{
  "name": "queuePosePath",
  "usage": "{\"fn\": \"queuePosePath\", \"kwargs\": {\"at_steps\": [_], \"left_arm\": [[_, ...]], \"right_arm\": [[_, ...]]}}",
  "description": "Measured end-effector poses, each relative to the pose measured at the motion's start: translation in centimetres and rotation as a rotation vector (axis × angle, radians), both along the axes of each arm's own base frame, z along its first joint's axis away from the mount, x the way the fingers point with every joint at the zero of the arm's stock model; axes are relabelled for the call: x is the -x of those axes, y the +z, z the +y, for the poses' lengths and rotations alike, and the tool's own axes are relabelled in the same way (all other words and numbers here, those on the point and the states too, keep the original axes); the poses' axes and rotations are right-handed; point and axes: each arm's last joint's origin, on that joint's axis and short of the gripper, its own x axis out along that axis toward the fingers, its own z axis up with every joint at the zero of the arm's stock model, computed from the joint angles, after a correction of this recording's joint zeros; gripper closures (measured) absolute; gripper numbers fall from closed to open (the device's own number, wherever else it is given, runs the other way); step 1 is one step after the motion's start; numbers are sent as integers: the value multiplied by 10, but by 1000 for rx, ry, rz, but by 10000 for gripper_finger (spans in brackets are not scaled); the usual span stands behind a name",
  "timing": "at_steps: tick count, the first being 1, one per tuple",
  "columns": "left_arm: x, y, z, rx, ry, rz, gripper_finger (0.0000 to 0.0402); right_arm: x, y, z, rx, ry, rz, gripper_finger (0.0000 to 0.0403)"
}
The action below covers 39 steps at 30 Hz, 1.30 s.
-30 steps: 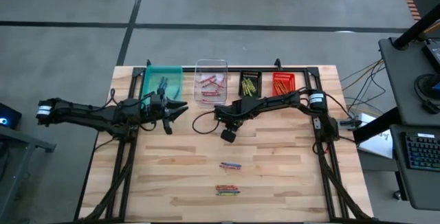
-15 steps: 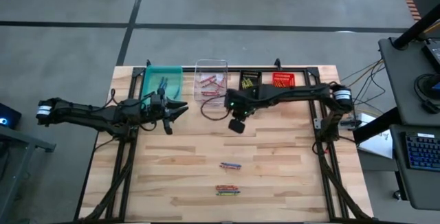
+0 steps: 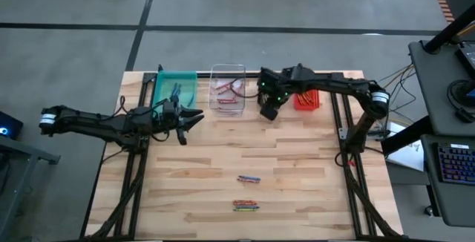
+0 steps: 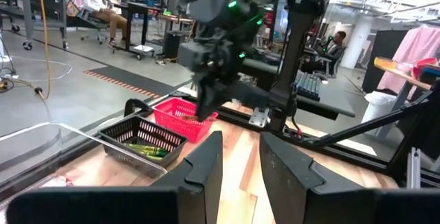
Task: Sort crayons
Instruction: Put the orange crayon into the orange bin
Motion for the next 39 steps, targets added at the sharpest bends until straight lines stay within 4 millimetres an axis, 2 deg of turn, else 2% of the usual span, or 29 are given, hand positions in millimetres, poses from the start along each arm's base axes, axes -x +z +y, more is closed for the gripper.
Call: {"fn": "queuePosePath", "kwargs": {"at_steps": [5, 15, 23, 29, 39], "left_arm": [[0, 0, 0, 0, 0, -4, 322], [0, 0, 0, 0, -1, -3, 322], [0, 0, 0, 0, 0, -2, 322], [0, 0, 0, 1, -1, 0, 322], [0, 0, 0, -1, -1, 1, 322]], "right_arm": [[18, -7, -27, 37, -79, 91, 391], [67, -32, -82, -10, -237, 207, 391], [111, -57, -115, -53, -510, 249, 391], [130, -72, -126, -63, -605, 243, 390], [133, -86, -125, -61, -629, 232, 390]]}}
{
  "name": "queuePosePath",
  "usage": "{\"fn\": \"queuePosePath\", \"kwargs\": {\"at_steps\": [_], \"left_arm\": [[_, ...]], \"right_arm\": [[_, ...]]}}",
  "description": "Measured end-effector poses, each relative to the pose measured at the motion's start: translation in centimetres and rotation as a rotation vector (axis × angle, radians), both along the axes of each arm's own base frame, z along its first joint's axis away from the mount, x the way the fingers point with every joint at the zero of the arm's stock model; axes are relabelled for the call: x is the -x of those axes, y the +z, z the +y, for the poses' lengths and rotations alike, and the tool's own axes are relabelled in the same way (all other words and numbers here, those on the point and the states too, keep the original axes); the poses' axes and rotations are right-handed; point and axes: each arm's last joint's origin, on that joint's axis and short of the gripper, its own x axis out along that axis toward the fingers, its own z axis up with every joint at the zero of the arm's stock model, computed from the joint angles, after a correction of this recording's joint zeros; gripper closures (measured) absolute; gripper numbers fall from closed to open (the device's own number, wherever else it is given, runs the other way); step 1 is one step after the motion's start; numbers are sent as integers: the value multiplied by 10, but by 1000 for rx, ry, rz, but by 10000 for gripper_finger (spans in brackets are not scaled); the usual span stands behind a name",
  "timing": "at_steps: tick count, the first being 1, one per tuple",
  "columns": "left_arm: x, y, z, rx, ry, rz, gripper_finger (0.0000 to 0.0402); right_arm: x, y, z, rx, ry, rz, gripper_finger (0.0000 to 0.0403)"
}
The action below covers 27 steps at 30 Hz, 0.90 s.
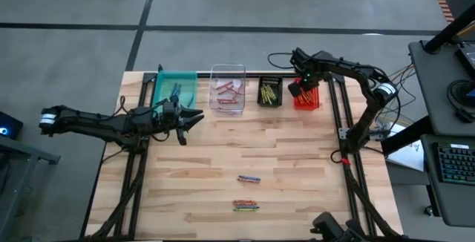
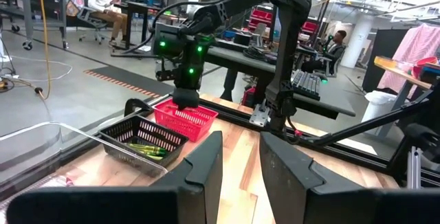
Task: Sort crayons
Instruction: Put the orange crayon into the orange bin, then put the blue crayon into the green transparent bin
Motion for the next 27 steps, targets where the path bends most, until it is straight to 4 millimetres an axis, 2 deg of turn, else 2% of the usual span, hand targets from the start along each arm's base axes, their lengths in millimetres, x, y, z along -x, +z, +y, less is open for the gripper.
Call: {"fn": "queuePosePath", "kwargs": {"at_steps": [16, 22, 27], "left_arm": [[0, 0, 0, -1, 0, 1, 322], [0, 0, 0, -1, 0, 1, 322], [0, 0, 0, -1, 0, 1, 322]], "right_arm": [[4, -15, 6, -18, 0, 13, 389], [5, -17, 6, -18, 0, 13, 364], [4, -17, 6, -15, 0, 10, 360]]}}
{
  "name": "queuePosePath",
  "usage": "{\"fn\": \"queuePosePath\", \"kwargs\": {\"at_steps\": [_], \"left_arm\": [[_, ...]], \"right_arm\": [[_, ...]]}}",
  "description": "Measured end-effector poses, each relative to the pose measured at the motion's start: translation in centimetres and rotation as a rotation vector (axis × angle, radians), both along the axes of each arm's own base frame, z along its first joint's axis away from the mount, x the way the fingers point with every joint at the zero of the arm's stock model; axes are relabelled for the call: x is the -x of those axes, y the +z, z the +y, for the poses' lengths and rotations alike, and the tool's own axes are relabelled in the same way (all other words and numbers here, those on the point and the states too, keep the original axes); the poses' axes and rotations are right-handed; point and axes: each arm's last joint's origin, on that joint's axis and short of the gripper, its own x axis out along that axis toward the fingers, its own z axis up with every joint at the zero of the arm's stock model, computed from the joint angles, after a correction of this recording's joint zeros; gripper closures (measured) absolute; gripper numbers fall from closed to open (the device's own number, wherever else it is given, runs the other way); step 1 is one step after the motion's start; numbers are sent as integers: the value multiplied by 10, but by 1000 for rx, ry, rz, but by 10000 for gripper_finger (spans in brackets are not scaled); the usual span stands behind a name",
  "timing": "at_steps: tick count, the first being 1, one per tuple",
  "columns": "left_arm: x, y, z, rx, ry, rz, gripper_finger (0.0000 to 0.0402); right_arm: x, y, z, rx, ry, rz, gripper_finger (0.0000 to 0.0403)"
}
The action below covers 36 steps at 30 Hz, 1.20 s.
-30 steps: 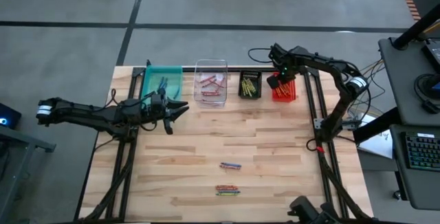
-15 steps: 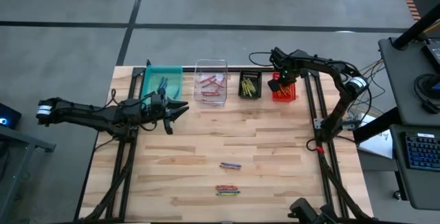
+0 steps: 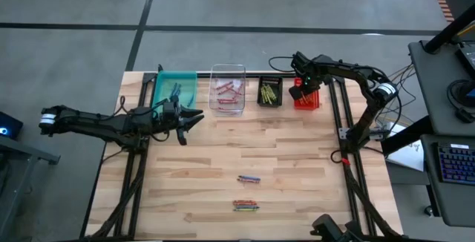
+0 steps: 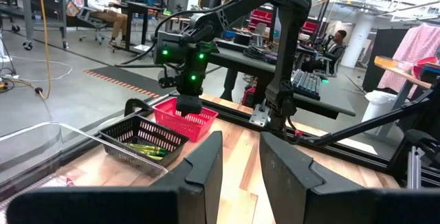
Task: Sort crayons
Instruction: Put the blue crayon into the green transparent bin
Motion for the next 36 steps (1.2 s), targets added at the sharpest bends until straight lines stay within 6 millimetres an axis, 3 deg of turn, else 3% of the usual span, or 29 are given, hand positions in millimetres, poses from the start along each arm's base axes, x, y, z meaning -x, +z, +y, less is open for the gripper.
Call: {"fn": "queuePosePath", "kwargs": {"at_steps": [10, 19, 23, 29, 36], "left_arm": [[0, 0, 0, 0, 0, 0, 322], [-3, -2, -1, -2, -24, 16, 322], [-11, -9, -2, -7, -40, 51, 322], [-25, -16, -3, -48, -42, 63, 322], [-35, -25, -7, -94, -61, 102, 322]], "right_arm": [[-4, 9, -4, 21, 1, -32, 360], [-10, 61, 4, 114, 15, -116, 360], [-14, 91, 25, 192, 56, -193, 360], [-20, 132, 72, 291, 146, -337, 360], [-34, 153, 136, 317, 342, -475, 360]]}}
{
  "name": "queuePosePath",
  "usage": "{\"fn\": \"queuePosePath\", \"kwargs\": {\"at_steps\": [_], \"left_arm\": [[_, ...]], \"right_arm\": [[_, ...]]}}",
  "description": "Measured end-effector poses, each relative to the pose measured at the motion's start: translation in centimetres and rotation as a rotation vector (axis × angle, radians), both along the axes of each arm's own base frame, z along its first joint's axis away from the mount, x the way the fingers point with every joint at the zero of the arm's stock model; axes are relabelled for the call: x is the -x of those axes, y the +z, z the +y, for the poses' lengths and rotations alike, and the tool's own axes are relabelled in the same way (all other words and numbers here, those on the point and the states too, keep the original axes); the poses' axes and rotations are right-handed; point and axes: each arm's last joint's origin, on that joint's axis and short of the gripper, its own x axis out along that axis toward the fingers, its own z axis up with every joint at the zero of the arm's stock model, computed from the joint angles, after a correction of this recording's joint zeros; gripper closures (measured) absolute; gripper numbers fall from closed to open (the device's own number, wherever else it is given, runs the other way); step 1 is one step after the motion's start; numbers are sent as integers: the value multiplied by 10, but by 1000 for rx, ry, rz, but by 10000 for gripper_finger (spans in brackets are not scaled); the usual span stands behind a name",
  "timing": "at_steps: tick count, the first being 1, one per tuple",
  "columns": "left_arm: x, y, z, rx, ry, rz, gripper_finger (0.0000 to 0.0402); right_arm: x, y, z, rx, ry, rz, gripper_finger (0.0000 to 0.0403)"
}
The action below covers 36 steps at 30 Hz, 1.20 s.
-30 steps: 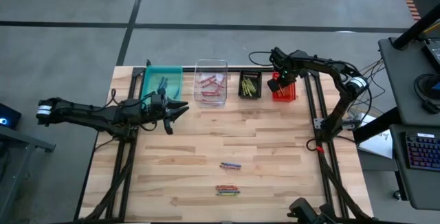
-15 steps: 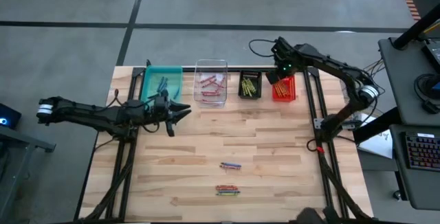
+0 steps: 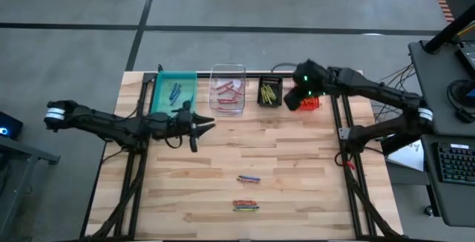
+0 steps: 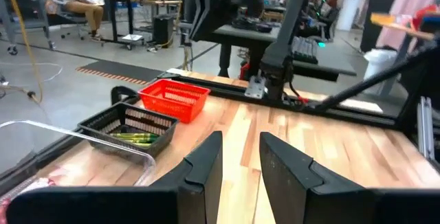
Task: Sort crayons
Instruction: Put the blue crayon into the green transparent bin
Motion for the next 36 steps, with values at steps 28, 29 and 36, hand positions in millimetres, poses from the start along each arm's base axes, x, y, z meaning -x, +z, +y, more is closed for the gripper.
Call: {"fn": "queuePosePath", "kwargs": {"at_steps": [28, 29, 36], "left_arm": [[-45, -37, -40, -152, -212, -94, 322], [-48, -39, -41, -147, -216, -80, 322], [-81, -49, -60, -155, -264, 79, 322]], "right_arm": [[-33, -82, 189, 12, 694, -442, 360], [-31, -84, 192, 5, 685, -446, 360], [-24, -90, 212, 0, 660, -475, 360]]}}
